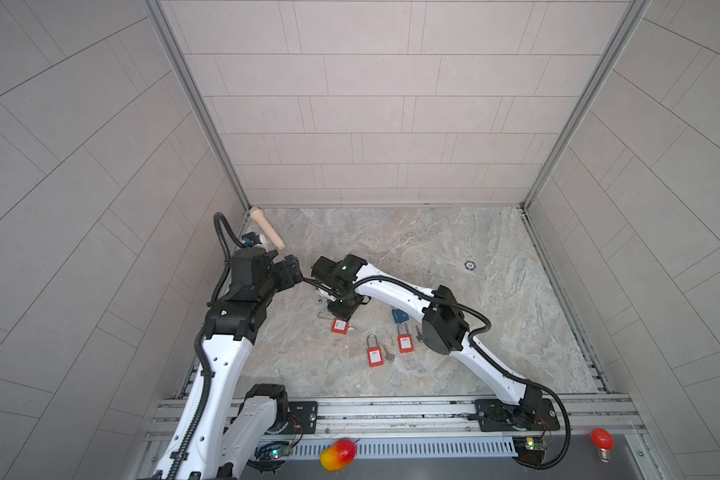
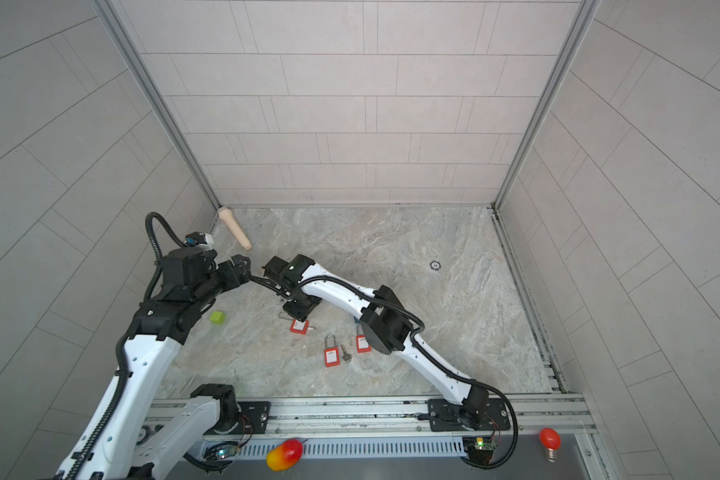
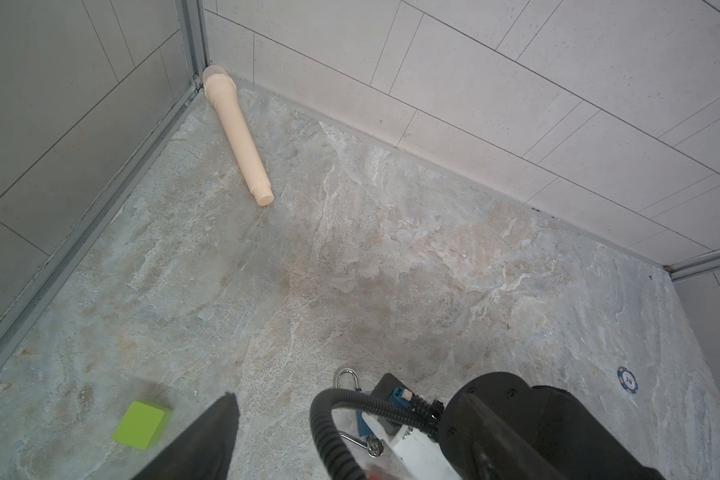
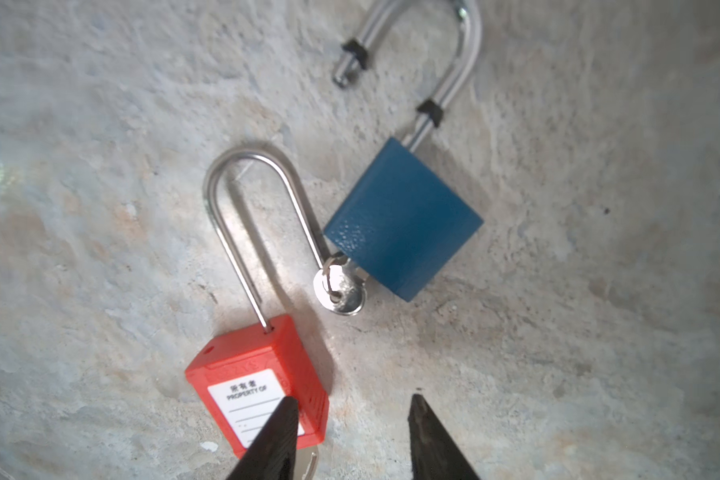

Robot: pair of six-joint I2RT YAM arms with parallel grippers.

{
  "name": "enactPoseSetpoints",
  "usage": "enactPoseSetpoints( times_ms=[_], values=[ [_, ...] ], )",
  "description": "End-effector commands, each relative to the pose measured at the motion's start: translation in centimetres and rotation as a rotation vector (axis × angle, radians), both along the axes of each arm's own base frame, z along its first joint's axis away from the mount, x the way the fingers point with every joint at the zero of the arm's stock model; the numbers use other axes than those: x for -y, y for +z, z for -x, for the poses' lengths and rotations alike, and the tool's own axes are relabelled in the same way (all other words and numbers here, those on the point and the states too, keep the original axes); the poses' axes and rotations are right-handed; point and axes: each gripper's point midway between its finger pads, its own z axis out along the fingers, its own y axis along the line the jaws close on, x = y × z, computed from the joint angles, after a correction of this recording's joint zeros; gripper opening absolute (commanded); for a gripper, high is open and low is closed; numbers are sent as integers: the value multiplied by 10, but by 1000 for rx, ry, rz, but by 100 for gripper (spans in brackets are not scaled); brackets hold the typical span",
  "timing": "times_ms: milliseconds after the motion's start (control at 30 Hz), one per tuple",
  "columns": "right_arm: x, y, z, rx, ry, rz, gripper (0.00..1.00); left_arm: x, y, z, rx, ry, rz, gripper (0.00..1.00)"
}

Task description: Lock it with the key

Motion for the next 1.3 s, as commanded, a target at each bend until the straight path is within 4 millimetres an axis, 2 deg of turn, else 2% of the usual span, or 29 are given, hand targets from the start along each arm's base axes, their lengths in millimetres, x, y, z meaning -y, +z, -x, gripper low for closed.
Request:
enactPoseSetpoints(
  times_ms=[0, 133, 200, 367, 567, 833, 967, 1100, 1267],
  values=[
    [-22, 37, 24, 45, 185, -82, 50, 0, 3, 0, 19, 5, 11, 88],
    [-29, 33, 42, 47, 306, -69, 55, 1, 3, 1, 21, 1, 9, 88],
    [-28, 29, 39, 65, 317, -47, 59, 1, 2, 1, 19, 0, 9, 88],
    [-18, 17, 23, 127, 308, 28, 61, 3, 1, 3, 20, -7, 14, 88],
    [-11, 4, 22, 122, 312, 75, 62, 6, 0, 2, 23, -21, 23, 88],
    [-5, -6, 29, 81, 326, 94, 57, 8, -2, 1, 22, -35, 33, 88],
    [-7, -8, 35, 49, 332, 77, 57, 9, -3, 1, 23, -38, 36, 88],
    [-5, -14, 34, 56, 327, 95, 57, 9, -3, 1, 24, -39, 36, 88],
    [-1, -22, 34, 46, 335, 120, 51, 10, -4, 1, 23, -44, 39, 88]
  ],
)
